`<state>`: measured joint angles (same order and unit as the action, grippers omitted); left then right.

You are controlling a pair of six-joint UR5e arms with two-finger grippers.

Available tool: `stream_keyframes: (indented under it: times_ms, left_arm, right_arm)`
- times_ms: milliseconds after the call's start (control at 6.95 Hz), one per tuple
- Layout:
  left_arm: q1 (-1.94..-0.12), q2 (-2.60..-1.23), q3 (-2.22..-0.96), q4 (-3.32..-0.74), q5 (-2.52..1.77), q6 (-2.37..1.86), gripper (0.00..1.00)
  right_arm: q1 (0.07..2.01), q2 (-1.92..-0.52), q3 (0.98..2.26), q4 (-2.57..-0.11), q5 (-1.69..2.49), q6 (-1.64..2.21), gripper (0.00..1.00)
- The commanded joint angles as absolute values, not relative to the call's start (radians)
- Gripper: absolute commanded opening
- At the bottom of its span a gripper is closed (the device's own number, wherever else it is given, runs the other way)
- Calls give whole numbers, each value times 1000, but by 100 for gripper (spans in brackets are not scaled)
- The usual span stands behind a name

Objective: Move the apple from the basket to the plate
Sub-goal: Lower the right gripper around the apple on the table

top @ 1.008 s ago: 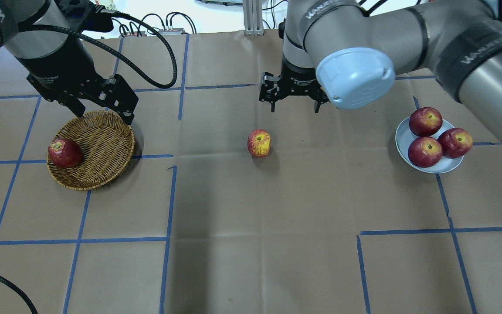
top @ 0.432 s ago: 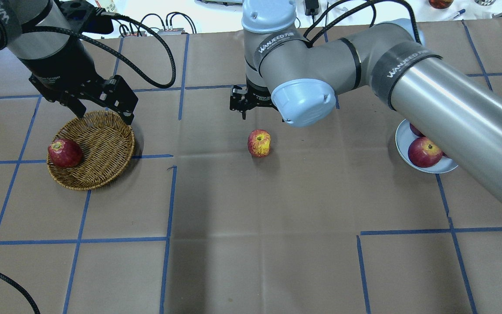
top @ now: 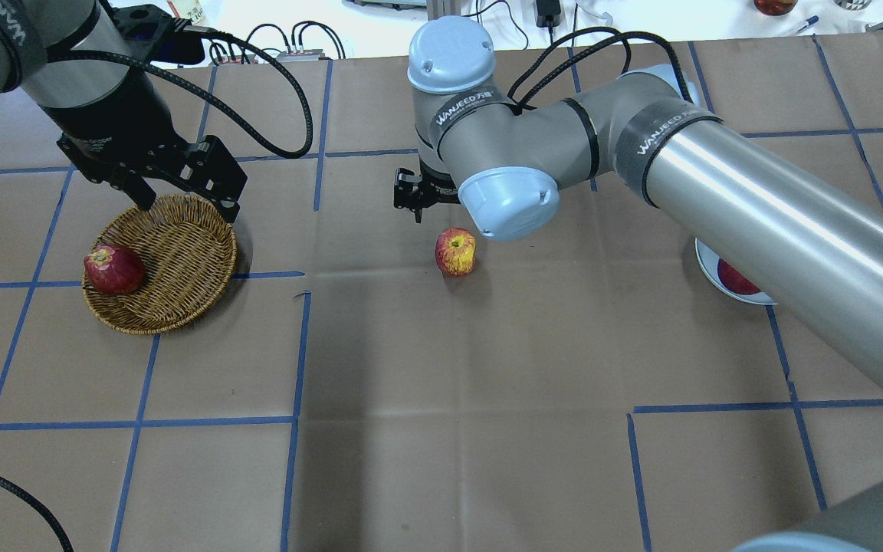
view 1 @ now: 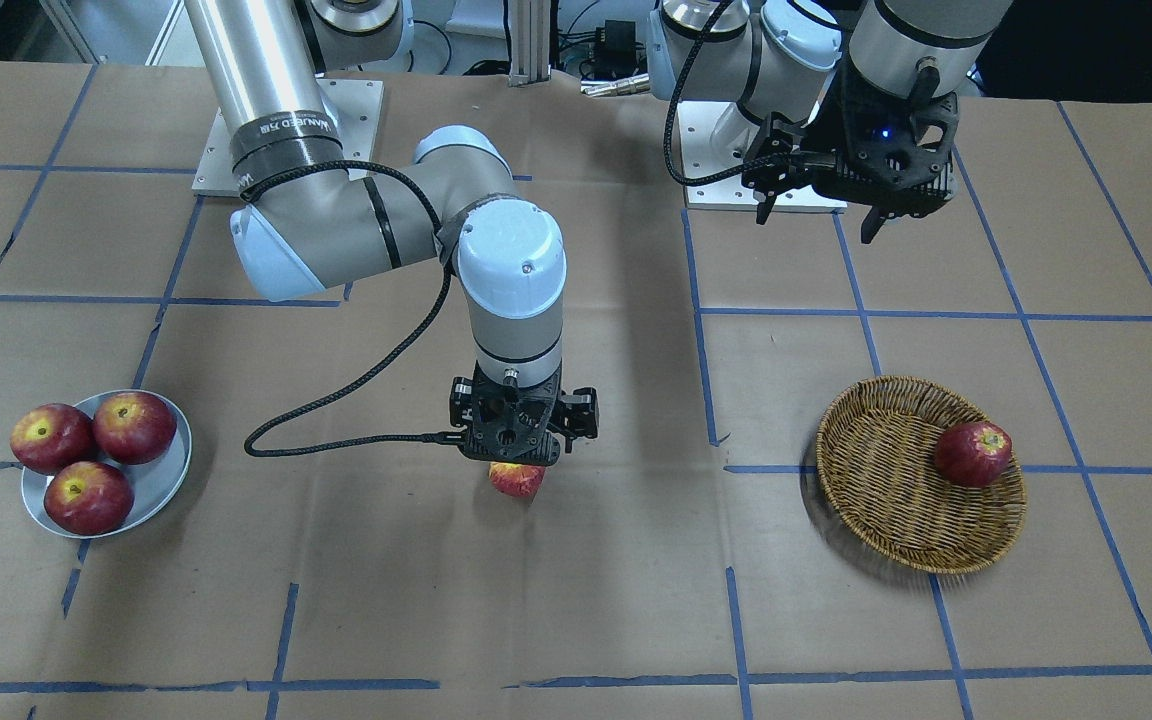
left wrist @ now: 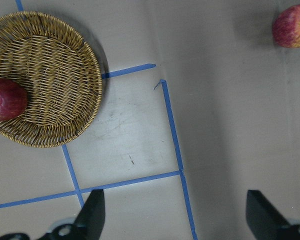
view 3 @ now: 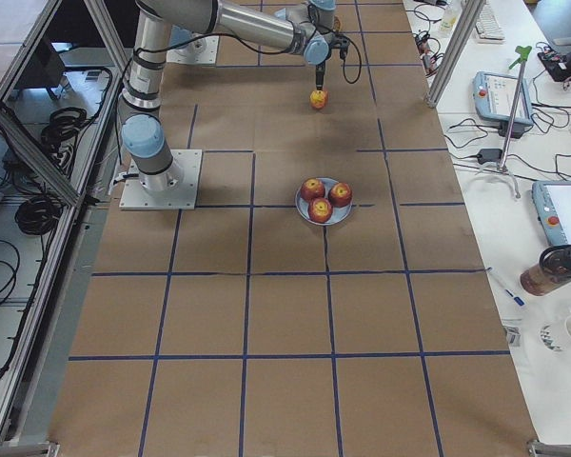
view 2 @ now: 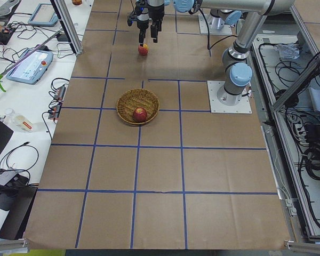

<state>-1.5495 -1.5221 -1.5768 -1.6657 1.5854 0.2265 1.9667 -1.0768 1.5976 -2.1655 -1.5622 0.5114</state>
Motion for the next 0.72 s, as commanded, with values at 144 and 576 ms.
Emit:
stream_keyframes:
  times_ms: [144, 576]
  left_arm:
    - [-1549, -1531, -1580, -1663, 1585, 224, 99]
    - [-1549, -1528, -1580, -1663, 1585, 224, 99]
  right_arm:
    - [1963, -1023, 1663, -2289, -1563, 508, 100]
    - [1957, -989, 1652, -2321, -1611, 494, 100]
